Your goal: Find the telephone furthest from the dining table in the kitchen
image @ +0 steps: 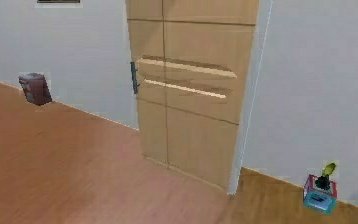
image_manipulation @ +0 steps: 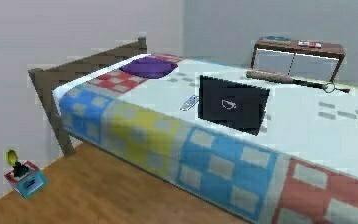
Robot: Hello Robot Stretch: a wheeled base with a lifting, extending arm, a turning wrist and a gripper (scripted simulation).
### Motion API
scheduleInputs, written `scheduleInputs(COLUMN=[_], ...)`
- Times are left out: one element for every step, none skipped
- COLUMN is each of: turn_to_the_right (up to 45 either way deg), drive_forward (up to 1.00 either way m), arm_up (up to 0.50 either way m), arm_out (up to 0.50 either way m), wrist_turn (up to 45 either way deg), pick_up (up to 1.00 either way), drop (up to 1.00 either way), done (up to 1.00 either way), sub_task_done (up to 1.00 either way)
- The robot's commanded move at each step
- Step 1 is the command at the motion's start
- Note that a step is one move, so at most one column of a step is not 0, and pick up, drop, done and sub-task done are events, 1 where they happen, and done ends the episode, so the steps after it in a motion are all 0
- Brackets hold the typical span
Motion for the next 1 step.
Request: scheduleInputs(turn_to_the_right=[-45.0], drive_forward=[0.00], arm_up=[0.00], arm_out=[0.00], wrist_turn=[0.0], pick_up=[0.00], drop=[0.00], done=[0.00], sub_task_done=[0.00])
